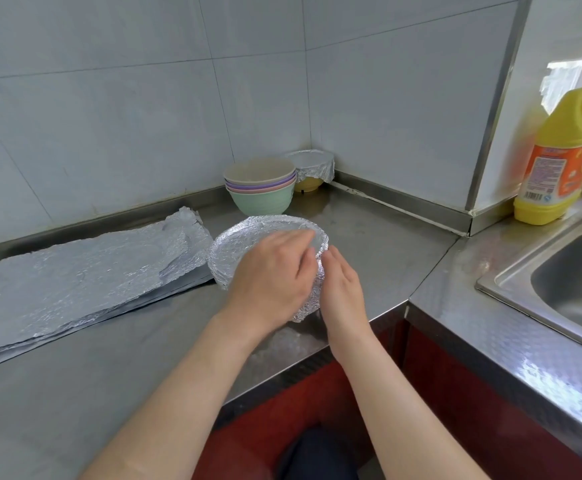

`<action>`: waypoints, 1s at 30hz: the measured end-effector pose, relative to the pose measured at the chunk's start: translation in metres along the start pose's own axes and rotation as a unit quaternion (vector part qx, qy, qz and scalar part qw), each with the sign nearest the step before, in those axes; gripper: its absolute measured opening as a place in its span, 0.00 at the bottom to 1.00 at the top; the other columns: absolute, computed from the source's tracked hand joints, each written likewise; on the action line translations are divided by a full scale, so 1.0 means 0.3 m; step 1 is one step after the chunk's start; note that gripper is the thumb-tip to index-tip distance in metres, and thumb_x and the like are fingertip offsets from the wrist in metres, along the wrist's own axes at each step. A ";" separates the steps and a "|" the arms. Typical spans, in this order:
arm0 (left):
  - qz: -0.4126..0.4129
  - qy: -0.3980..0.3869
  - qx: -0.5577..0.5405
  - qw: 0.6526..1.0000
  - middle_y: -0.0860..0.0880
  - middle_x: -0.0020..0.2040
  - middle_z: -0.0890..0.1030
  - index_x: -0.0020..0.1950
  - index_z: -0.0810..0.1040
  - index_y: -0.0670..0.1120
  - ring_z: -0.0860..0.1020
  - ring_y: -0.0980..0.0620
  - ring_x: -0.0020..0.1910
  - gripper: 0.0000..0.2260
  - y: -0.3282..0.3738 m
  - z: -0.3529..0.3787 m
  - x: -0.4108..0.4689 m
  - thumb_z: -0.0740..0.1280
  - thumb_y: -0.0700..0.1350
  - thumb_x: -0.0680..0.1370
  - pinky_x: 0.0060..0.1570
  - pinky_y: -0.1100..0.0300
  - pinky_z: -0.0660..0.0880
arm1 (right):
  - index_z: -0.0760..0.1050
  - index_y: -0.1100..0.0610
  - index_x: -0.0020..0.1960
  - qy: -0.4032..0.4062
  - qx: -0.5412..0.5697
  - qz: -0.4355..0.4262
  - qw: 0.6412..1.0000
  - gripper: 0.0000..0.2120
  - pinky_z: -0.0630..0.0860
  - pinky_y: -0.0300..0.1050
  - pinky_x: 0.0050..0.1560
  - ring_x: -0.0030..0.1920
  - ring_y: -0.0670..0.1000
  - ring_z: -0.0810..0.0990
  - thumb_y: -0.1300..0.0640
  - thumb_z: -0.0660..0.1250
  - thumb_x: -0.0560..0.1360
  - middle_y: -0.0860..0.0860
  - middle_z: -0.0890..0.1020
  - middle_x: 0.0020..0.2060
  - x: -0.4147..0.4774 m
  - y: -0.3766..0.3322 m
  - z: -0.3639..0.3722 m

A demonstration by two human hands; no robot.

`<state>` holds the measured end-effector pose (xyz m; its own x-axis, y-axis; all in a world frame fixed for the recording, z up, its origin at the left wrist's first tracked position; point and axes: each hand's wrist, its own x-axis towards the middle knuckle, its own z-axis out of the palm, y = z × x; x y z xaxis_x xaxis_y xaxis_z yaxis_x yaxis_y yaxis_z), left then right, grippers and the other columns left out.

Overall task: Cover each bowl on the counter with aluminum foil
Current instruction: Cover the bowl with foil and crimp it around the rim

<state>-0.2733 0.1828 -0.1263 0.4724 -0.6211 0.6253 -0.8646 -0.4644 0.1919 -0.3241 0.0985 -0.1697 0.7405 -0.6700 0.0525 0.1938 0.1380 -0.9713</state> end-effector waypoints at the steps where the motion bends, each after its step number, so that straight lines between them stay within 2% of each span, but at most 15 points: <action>1: -0.027 0.021 -0.018 0.999 0.47 0.53 0.83 0.56 0.81 0.44 0.78 0.46 0.54 0.15 -0.012 -0.030 0.009 0.58 0.48 0.79 0.53 0.54 0.72 | 0.63 0.56 0.76 0.008 -0.020 -0.005 1.000 0.24 0.59 0.46 0.75 0.74 0.46 0.63 0.49 0.55 0.82 0.47 0.66 0.73 0.002 -0.002 -0.007; 3: -0.101 0.051 -0.046 0.993 0.49 0.56 0.83 0.57 0.82 0.47 0.78 0.48 0.57 0.13 -0.071 -0.085 0.036 0.61 0.47 0.79 0.56 0.57 0.71 | 0.61 0.56 0.77 0.021 -0.067 -0.019 0.997 0.25 0.56 0.47 0.75 0.75 0.46 0.60 0.47 0.54 0.82 0.47 0.63 0.75 0.014 -0.009 -0.015; 4: -0.135 0.044 -0.049 0.989 0.51 0.54 0.83 0.53 0.83 0.49 0.78 0.48 0.56 0.11 -0.115 -0.099 0.051 0.62 0.47 0.79 0.55 0.56 0.72 | 0.60 0.56 0.77 0.024 -0.086 -0.021 0.996 0.26 0.56 0.47 0.75 0.75 0.47 0.59 0.46 0.53 0.82 0.48 0.62 0.76 0.021 -0.017 -0.020; 6: -0.192 -0.016 -0.053 0.980 0.51 0.47 0.80 0.47 0.81 0.51 0.77 0.46 0.52 0.10 -0.192 -0.104 0.078 0.61 0.51 0.77 0.51 0.55 0.71 | 0.56 0.57 0.78 0.026 -0.104 -0.022 0.994 0.28 0.54 0.47 0.75 0.76 0.49 0.57 0.45 0.53 0.82 0.49 0.59 0.77 0.043 -0.038 -0.015; 7: -0.222 -0.062 -0.066 0.971 0.51 0.50 0.78 0.52 0.81 0.52 0.76 0.47 0.55 0.13 -0.215 -0.100 0.084 0.60 0.55 0.76 0.53 0.55 0.71 | 0.55 0.58 0.78 0.026 -0.107 -0.014 0.994 0.29 0.54 0.47 0.74 0.76 0.49 0.56 0.45 0.53 0.82 0.49 0.59 0.77 0.056 -0.047 -0.010; 9: -0.292 -0.129 -0.115 0.941 0.50 0.66 0.75 0.67 0.75 0.51 0.71 0.48 0.67 0.24 -0.228 -0.084 0.086 0.61 0.59 0.75 0.65 0.55 0.67 | 0.56 0.60 0.77 0.023 -0.117 -0.001 0.993 0.28 0.57 0.47 0.71 0.74 0.52 0.61 0.47 0.52 0.82 0.52 0.63 0.75 0.087 -0.054 0.008; 11: -0.324 -0.126 -0.135 0.928 0.48 0.73 0.68 0.73 0.68 0.47 0.67 0.47 0.71 0.27 -0.230 -0.054 0.083 0.62 0.57 0.77 0.69 0.54 0.64 | 0.61 0.61 0.74 0.031 -0.114 0.014 0.993 0.24 0.62 0.48 0.66 0.66 0.54 0.68 0.50 0.51 0.82 0.54 0.71 0.66 0.091 -0.058 0.040; 15: -0.320 -0.099 -0.087 0.938 0.44 0.73 0.69 0.73 0.66 0.43 0.67 0.45 0.70 0.23 -0.202 -0.037 0.081 0.59 0.53 0.81 0.63 0.54 0.65 | 0.66 0.56 0.67 0.056 -0.060 0.031 0.996 0.18 0.64 0.51 0.60 0.63 0.51 0.68 0.51 0.48 0.82 0.51 0.70 0.61 0.092 -0.024 0.088; 16: -0.320 -0.100 -0.078 0.939 0.43 0.71 0.70 0.72 0.67 0.42 0.68 0.44 0.68 0.23 -0.196 -0.036 0.080 0.59 0.53 0.81 0.61 0.54 0.65 | 0.68 0.57 0.60 0.062 -0.055 0.029 0.996 0.17 0.64 0.54 0.57 0.60 0.51 0.68 0.49 0.48 0.80 0.52 0.70 0.57 0.100 -0.014 0.096; 17: -0.316 -0.101 -0.071 0.941 0.42 0.70 0.71 0.70 0.68 0.41 0.69 0.44 0.67 0.22 -0.192 -0.034 0.078 0.58 0.53 0.81 0.59 0.54 0.66 | 0.65 0.53 0.52 0.064 -0.051 0.026 0.996 0.13 0.63 0.53 0.53 0.55 0.50 0.66 0.47 0.47 0.77 0.51 0.68 0.53 0.099 -0.012 0.101; 19: -0.307 -0.103 -0.055 0.944 0.42 0.69 0.71 0.70 0.68 0.41 0.69 0.43 0.66 0.23 -0.188 -0.036 0.074 0.58 0.54 0.81 0.58 0.54 0.66 | 0.59 0.47 0.41 0.061 -0.053 0.031 0.996 0.07 0.61 0.47 0.50 0.50 0.49 0.63 0.45 0.47 0.73 0.47 0.65 0.47 0.107 -0.007 0.106; 21: -0.299 -0.120 -0.040 0.946 0.43 0.72 0.69 0.73 0.65 0.42 0.67 0.44 0.69 0.24 -0.193 -0.045 0.071 0.57 0.55 0.81 0.62 0.54 0.65 | 0.57 0.46 0.36 0.055 -0.064 0.020 0.996 0.10 0.61 0.41 0.42 0.40 0.46 0.64 0.51 0.49 0.76 0.43 0.64 0.38 0.106 -0.020 0.091; 23: -0.289 -0.143 -0.011 0.947 0.44 0.73 0.69 0.74 0.66 0.45 0.67 0.44 0.71 0.23 -0.213 -0.062 0.070 0.57 0.54 0.81 0.65 0.54 0.65 | 0.57 0.48 0.35 0.040 -0.102 0.019 0.994 0.13 0.57 0.41 0.34 0.34 0.45 0.60 0.57 0.51 0.78 0.44 0.62 0.34 0.110 -0.042 0.058; 26: -0.255 -0.130 0.040 0.957 0.44 0.57 0.80 0.61 0.77 0.44 0.75 0.42 0.61 0.14 -0.254 -0.088 0.086 0.59 0.49 0.80 0.55 0.53 0.71 | 0.58 0.54 0.36 0.031 -0.148 0.018 0.988 0.12 0.54 0.45 0.32 0.32 0.49 0.58 0.60 0.54 0.78 0.49 0.61 0.31 0.125 -0.089 0.009; 30: -0.243 -0.139 0.041 0.959 0.45 0.62 0.79 0.64 0.77 0.45 0.75 0.43 0.61 0.15 -0.281 -0.074 0.147 0.60 0.46 0.80 0.59 0.53 0.72 | 0.59 0.56 0.39 0.016 -0.199 0.010 0.980 0.10 0.50 0.45 0.33 0.30 0.50 0.55 0.62 0.54 0.78 0.51 0.57 0.30 0.155 -0.126 -0.003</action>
<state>-0.1835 0.2086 -0.0981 0.8534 -0.4582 0.2487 -0.5200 -0.7823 0.3429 -0.2975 0.0613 -0.1307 0.7204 -0.6928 0.0317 -0.0910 -0.1398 -0.9860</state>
